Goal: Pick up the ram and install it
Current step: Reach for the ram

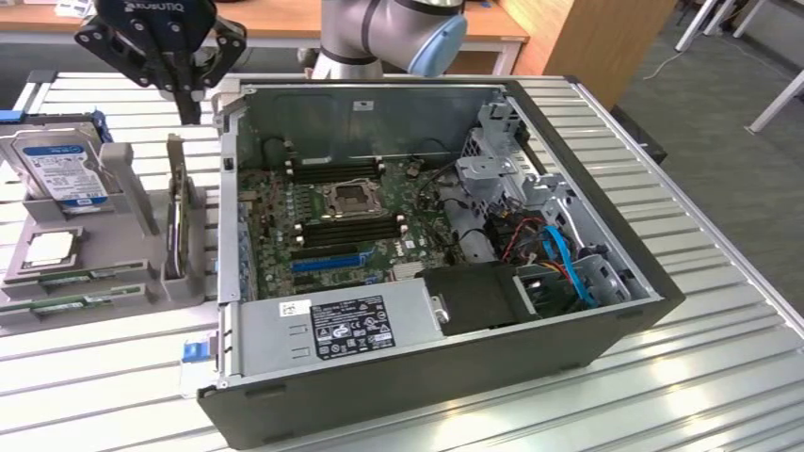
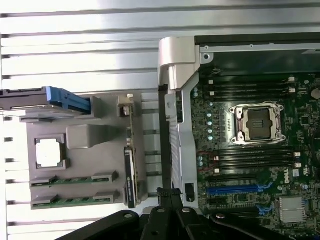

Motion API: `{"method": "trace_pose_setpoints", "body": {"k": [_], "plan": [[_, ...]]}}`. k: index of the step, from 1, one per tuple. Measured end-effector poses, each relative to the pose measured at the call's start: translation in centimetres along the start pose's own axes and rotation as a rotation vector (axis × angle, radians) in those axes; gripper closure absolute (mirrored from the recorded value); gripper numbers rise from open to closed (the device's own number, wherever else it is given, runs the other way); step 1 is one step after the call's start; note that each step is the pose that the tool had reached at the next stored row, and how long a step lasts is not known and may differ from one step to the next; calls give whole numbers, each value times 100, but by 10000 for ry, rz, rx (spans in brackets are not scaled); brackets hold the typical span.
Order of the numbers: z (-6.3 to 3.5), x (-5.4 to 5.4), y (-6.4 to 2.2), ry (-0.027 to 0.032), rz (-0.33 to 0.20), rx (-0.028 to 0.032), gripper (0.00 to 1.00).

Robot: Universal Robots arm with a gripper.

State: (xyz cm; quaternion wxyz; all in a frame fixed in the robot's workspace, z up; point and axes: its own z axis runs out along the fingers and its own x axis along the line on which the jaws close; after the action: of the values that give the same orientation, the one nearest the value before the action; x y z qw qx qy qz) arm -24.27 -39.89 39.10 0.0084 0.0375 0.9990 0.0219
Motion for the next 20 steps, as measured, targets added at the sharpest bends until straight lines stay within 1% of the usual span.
{"method": "trace_pose_setpoints", "body": {"k": [9, 20], "plan": [[6, 196, -15, 85, 5, 6, 90], [15, 390, -30, 216, 10, 16, 90]]}}
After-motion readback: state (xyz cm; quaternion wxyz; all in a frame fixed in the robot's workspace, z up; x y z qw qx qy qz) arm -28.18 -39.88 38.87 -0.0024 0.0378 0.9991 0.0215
